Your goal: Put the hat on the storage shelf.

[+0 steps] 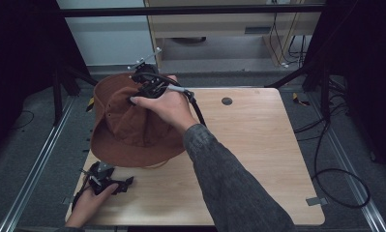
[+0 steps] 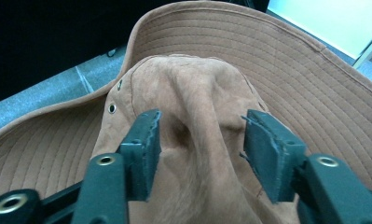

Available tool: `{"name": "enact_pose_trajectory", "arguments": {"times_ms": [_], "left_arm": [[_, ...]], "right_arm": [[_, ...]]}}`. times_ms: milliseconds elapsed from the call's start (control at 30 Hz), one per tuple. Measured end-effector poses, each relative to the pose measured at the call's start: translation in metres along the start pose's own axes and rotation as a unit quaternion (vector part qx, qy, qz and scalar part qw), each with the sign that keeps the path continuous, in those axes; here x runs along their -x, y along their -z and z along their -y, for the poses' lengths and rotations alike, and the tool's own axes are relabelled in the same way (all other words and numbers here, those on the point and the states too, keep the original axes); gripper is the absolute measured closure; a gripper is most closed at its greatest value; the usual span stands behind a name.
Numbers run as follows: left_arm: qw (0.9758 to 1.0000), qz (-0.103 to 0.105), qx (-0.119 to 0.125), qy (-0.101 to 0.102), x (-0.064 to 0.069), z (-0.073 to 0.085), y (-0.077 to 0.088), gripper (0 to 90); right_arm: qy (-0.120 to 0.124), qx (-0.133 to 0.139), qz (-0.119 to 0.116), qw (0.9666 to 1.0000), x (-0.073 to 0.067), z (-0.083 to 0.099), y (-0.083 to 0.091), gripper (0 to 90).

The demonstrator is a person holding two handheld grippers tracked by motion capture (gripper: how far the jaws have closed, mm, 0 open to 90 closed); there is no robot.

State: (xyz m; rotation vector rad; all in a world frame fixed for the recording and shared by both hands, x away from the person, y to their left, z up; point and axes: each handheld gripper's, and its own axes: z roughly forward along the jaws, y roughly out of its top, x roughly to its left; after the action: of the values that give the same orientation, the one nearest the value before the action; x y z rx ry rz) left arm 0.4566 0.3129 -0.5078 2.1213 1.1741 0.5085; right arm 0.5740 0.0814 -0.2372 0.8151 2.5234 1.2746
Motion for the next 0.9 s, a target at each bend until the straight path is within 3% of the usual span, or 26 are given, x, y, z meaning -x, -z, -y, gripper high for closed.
{"name": "enact_pose_trajectory", "arguments": {"times_ms": [167, 467, 767, 900], "left_arm": [[1.0, 0.0, 0.0, 0.0, 0.0, 0.0, 0.0, 0.0], [1.0, 0.0, 0.001, 0.0, 0.0, 0.0, 0.0, 0.0], [1.0, -0.001, 0.001, -0.002, 0.0, 0.0, 0.0, 0.0], [1.0, -0.001, 0.004, 0.002, 0.0, 0.0, 0.0, 0.0]], "right_arm": [[0.005, -0.002, 0.0, 1.0, -0.001, 0.001, 0.001, 40.8], [0.016, 0.01, 0.008, 0.9998, -0.006, 0.003, 0.014, 24.2], [0.017, 0.023, 0.003, 0.9996, -0.008, 0.015, 0.042, 10.3], [0.019, 0.031, 0.007, 0.9993, -0.004, 0.023, 0.053, 8.8]]}}
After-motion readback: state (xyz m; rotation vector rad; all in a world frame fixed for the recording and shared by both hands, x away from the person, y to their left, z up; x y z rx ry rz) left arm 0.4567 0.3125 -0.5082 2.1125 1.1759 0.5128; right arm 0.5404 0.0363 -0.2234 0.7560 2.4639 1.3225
